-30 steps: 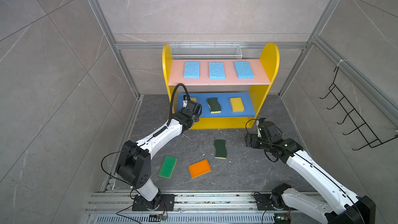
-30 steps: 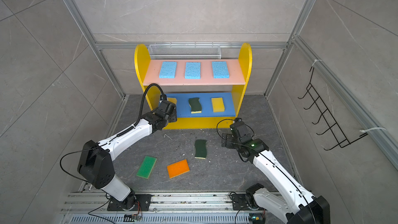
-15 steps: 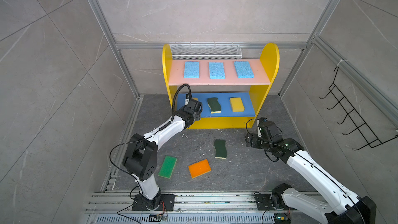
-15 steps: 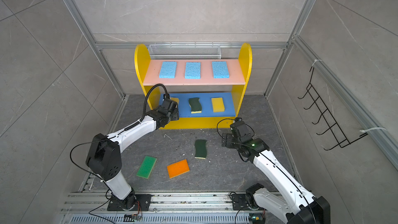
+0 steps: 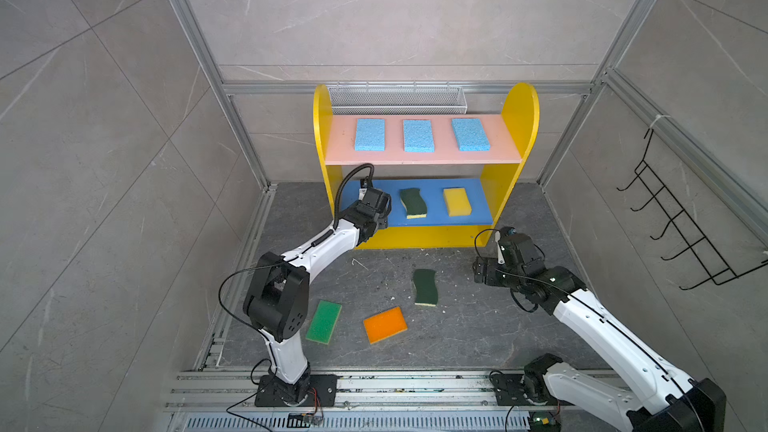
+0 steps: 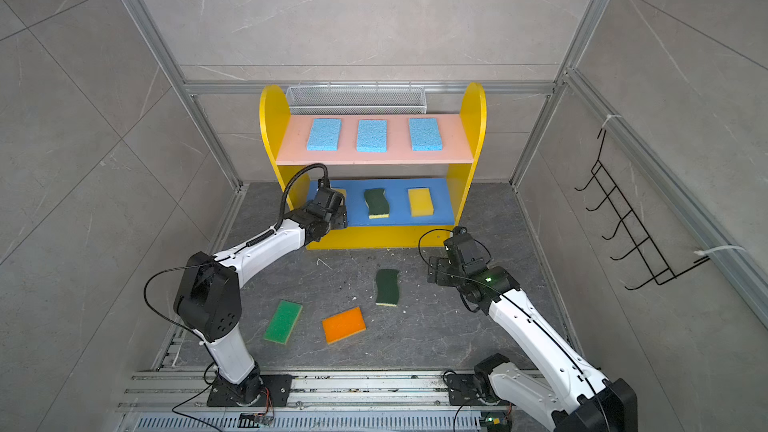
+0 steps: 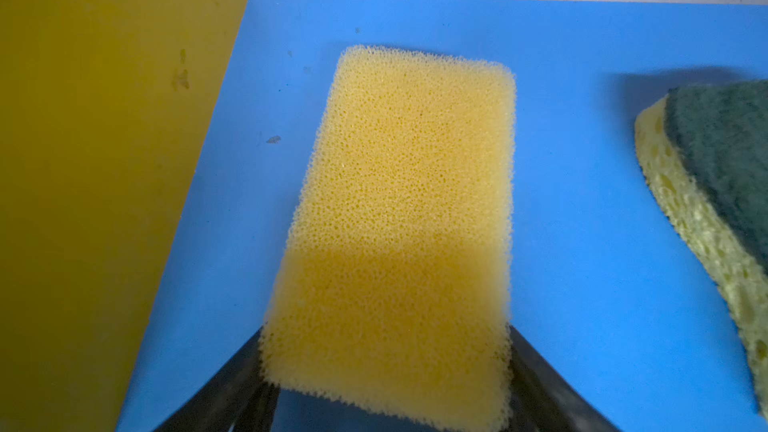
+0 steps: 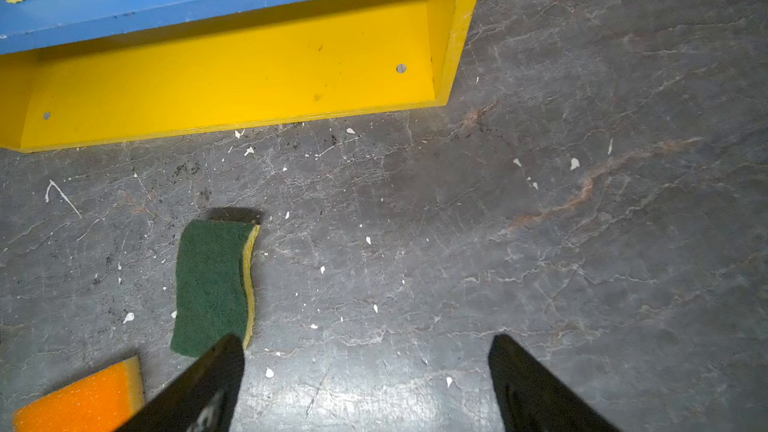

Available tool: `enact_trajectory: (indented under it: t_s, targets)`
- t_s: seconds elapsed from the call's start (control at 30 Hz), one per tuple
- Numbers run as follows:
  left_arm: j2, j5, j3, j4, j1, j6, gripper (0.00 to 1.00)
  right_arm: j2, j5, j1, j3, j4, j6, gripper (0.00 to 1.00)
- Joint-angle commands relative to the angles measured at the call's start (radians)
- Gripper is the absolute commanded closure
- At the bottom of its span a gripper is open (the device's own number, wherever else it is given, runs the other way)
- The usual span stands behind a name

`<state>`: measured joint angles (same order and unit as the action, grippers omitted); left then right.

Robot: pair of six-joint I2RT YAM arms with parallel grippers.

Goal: Place and organize the cleaning sponges onto the shelf
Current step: 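Lift the yellow sponge with the left gripper over the blue shelf, then lower the yellow sponge onto the blue shelf and open the left gripper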

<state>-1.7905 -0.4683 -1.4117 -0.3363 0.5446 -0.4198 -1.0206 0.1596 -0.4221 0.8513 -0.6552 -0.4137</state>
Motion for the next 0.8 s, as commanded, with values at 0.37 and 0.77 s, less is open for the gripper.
enact_trajectory:
  t_s: [0.37, 0.77]
  targets:
    - [0.111, -0.009, 0.097, 0.074, -0.009, -0.016, 0.15, -0.017, 0.006, 0.003, 0.036, -0.01, 0.021, 0.06]
    - [0.401, 0.025, 0.355, 0.109, 0.021, -0.007, 0.14, -0.019, -0.042, 0.004, 0.022, 0.032, 0.006, 0.08]
